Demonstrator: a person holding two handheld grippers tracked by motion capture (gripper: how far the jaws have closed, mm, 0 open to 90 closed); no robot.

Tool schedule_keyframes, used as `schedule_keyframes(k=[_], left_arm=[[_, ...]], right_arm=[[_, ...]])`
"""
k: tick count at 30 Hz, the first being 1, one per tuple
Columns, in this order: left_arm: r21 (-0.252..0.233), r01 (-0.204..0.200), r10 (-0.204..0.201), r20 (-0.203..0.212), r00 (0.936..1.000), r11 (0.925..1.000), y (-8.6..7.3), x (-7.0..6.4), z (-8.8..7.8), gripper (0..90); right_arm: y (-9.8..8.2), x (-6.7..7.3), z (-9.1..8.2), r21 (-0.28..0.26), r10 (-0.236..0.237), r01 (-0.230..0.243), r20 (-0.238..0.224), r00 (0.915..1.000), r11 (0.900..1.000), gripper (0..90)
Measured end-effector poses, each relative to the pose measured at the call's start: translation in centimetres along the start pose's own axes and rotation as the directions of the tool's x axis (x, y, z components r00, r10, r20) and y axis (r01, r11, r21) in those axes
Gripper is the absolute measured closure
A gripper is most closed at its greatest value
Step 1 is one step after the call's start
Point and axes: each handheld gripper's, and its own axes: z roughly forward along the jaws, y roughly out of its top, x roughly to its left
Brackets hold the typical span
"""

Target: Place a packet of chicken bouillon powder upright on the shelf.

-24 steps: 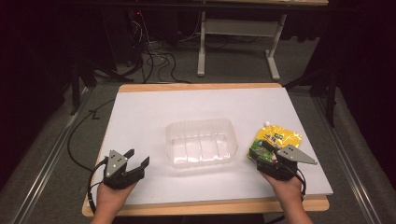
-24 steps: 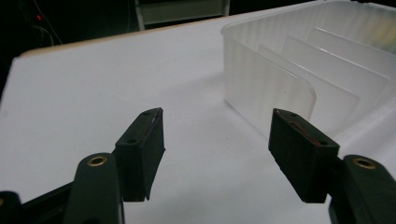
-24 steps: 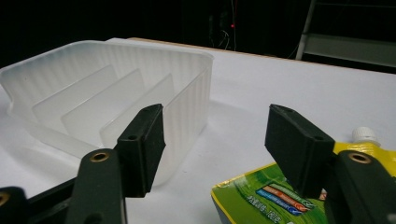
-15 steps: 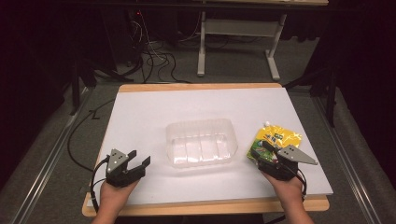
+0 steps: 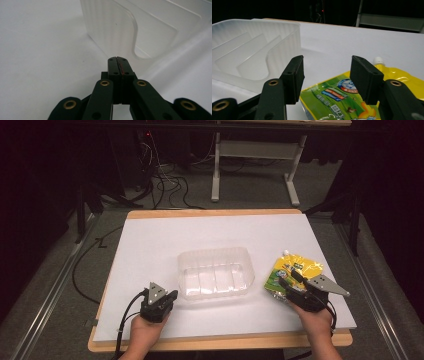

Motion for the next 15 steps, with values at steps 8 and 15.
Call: schedule_keyframes(k=[8, 15], left_arm=[[-0.058, 0.085, -0.088, -0.039, 0.9954, 0.9947, 1.2, 0.0, 0.6, 89.8], [-0.036, 0.009, -0.008, 0.026, 0.9996, 0.9993, 0.1, -0.9, -2.2, 65.5]], right_arm=[[-0.3, -1.1, -0.6, 0.001, 0.034, -0.034, 0.034, 0.9988, 0.999, 46.1], [-0.3, -1.4, -1.5, -0.017, 0.037, -0.036, 0.047, 0.9982, 0.999, 46.9]])
